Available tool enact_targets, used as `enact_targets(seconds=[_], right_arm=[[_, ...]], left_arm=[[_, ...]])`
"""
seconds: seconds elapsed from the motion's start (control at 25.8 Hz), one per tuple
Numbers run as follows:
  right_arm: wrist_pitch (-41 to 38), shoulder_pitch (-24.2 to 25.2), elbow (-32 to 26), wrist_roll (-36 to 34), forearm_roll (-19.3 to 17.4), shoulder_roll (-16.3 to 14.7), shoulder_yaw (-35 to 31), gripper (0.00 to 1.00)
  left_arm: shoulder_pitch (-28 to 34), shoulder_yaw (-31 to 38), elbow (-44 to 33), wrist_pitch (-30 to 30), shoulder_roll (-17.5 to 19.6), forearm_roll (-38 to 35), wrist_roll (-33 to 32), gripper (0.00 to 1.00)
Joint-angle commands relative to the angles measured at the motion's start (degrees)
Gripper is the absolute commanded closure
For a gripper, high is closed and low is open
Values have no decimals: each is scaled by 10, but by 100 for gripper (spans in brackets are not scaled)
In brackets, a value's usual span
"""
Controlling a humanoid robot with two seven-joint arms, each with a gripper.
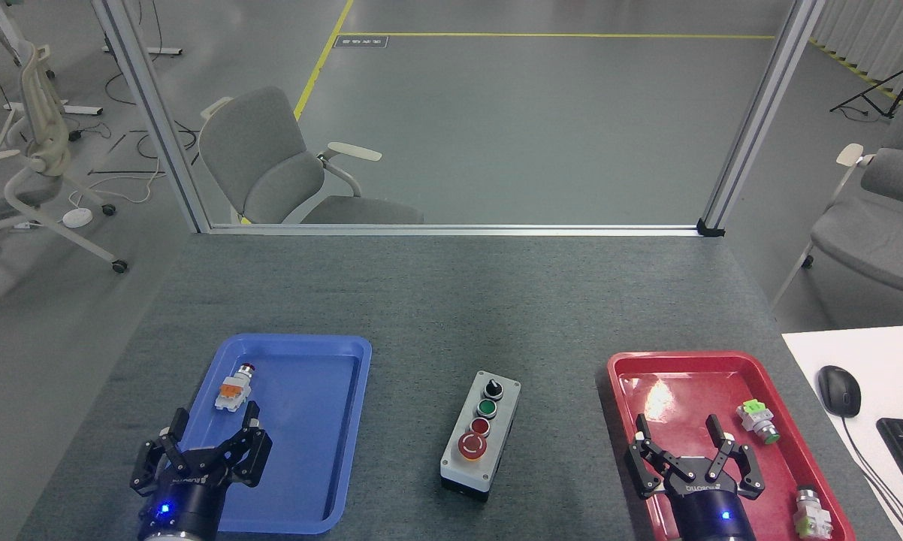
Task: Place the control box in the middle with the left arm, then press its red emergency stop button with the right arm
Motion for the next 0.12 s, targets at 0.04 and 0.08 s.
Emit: enact_targets(seconds=[0.04, 0.08], right_arm=[[2, 0, -7, -4, -1, -2, 0, 1], [3, 1, -7, -3, -1, -2, 0, 1]], left_arm=[[0, 0, 0, 0, 0, 0, 0, 1], [0, 0, 0, 0, 1, 0, 0, 1]])
